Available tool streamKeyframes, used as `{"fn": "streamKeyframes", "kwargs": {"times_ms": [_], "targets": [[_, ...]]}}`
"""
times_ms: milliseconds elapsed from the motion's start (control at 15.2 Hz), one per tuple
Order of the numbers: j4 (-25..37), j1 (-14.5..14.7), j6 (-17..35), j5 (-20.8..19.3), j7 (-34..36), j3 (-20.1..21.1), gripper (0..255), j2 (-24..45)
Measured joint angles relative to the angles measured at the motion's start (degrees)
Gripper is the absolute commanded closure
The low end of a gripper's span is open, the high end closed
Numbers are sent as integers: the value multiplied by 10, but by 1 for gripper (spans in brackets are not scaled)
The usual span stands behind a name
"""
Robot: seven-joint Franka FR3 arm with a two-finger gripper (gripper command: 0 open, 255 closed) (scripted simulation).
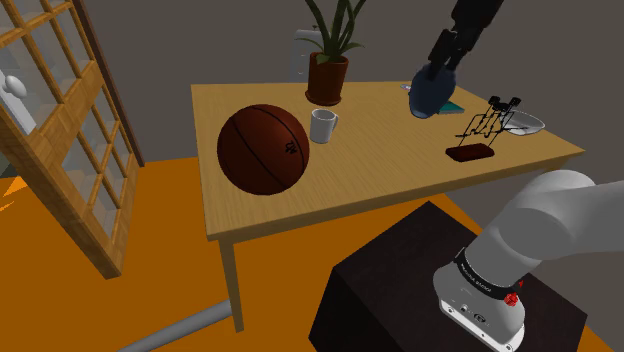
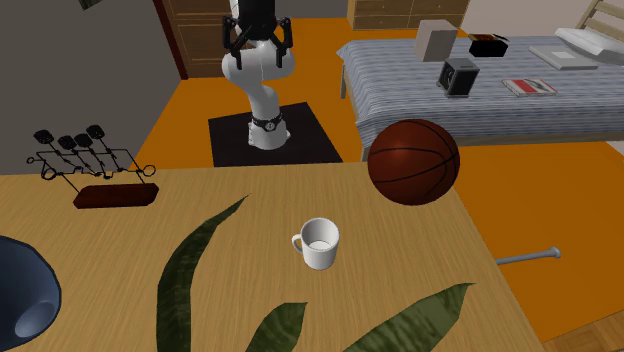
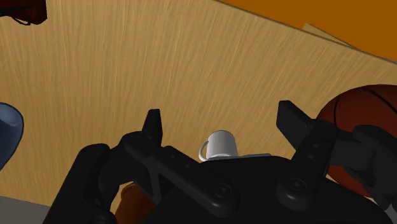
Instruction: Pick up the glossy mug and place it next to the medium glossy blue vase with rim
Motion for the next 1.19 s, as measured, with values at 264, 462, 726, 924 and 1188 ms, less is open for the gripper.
{"fn": "streamKeyframes", "kwargs": {"times_ms": [264,462,726,924,1188], "targets": [[-3,2,35,6,16,7,0,36],[1,3,74,11,31,13,0,84],[15,5,133,16,54,22,0,163],[31,6,172,19,70,29,0,222],[66,7,215,20,90,36,0,305]]}}
